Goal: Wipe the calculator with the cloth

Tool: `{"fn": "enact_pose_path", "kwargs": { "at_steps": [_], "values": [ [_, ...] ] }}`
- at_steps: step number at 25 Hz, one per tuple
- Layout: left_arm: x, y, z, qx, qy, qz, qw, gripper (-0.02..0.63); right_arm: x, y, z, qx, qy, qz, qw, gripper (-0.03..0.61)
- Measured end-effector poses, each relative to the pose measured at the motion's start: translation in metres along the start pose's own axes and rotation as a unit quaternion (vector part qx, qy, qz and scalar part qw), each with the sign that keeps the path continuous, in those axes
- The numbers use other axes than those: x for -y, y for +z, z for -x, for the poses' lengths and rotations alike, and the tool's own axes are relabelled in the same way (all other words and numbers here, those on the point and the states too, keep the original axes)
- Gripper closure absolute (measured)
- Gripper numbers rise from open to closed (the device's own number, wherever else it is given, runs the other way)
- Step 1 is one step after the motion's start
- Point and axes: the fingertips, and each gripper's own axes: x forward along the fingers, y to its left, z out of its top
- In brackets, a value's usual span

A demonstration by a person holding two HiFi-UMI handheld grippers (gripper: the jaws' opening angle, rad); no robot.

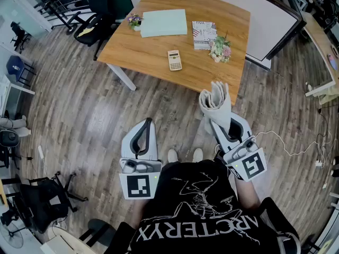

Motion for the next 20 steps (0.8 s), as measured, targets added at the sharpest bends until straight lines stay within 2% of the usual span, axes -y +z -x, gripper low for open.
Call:
{"fn": "enact_pose_path", "kwargs": {
  "at_steps": [20],
  "values": [
    [0.013,0.001,-0.02,-0.011,0.003,-0.006,0.9999,0.604,0.021,-0.001,0.003,0.009,0.004,0.004,1.0,0.489]
  ]
}}
